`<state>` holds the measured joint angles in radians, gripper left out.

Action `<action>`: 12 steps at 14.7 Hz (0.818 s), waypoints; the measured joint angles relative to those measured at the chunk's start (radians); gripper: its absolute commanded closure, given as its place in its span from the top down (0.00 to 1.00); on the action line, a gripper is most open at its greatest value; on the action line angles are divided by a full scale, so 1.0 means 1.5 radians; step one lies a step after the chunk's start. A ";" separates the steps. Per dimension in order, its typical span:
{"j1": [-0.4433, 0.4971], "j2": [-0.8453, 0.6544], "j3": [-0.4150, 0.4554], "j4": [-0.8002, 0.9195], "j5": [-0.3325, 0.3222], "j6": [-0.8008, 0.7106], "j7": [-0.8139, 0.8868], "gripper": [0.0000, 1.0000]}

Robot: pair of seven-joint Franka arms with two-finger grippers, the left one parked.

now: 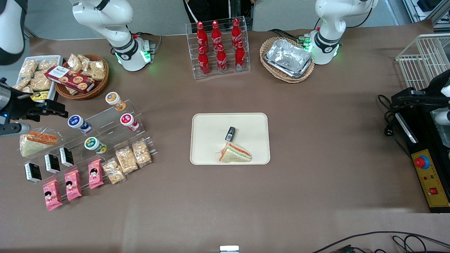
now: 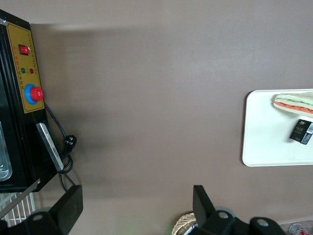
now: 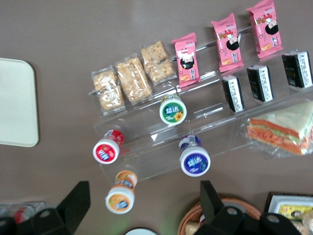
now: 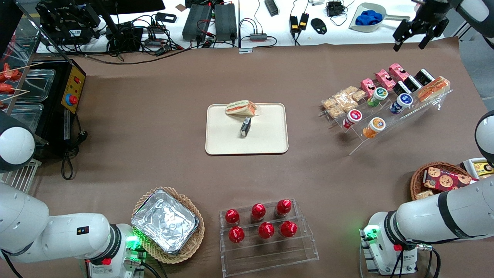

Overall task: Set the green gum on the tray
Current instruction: 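Move the right gripper down to the green-lidded yogurt bottle on the rack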

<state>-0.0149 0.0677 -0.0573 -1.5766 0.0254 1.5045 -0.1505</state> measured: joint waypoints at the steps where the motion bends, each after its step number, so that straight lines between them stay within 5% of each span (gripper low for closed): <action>1: -0.001 -0.006 -0.005 -0.030 0.000 0.030 -0.016 1.00; 12: 0.002 -0.018 -0.006 -0.287 -0.012 0.269 -0.083 1.00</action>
<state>-0.0123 0.0406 -0.0664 -2.0077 0.0075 1.9087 -0.2746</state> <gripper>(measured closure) 0.000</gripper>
